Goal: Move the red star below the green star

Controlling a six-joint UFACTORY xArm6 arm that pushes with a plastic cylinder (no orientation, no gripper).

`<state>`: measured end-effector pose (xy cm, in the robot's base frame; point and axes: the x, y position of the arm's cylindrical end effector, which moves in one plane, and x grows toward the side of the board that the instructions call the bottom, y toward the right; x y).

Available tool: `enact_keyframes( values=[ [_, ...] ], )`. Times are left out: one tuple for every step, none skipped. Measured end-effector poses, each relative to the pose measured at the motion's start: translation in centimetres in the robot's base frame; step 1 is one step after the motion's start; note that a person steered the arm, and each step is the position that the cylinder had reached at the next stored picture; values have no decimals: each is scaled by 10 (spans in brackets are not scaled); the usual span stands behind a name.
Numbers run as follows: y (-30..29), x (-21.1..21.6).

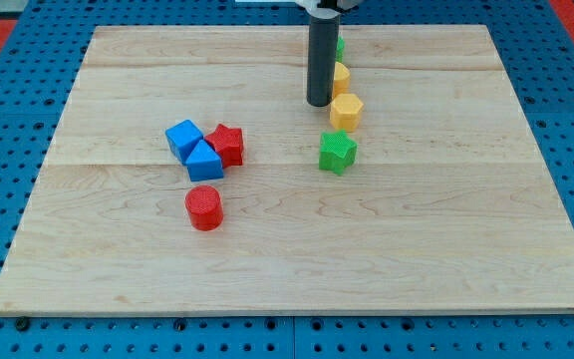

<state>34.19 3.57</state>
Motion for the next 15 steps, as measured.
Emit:
enact_keyframes(
  values=[
    [-1,0],
    [-2,4],
    [-45,4],
    [-80,5],
    [-80,11],
    [-82,13],
    [-82,13],
    [-82,13],
    [-83,13],
    [-83,14],
    [-83,18],
    [-87,21],
    [-94,37],
    [-78,66],
    [-90,82]
  ],
)
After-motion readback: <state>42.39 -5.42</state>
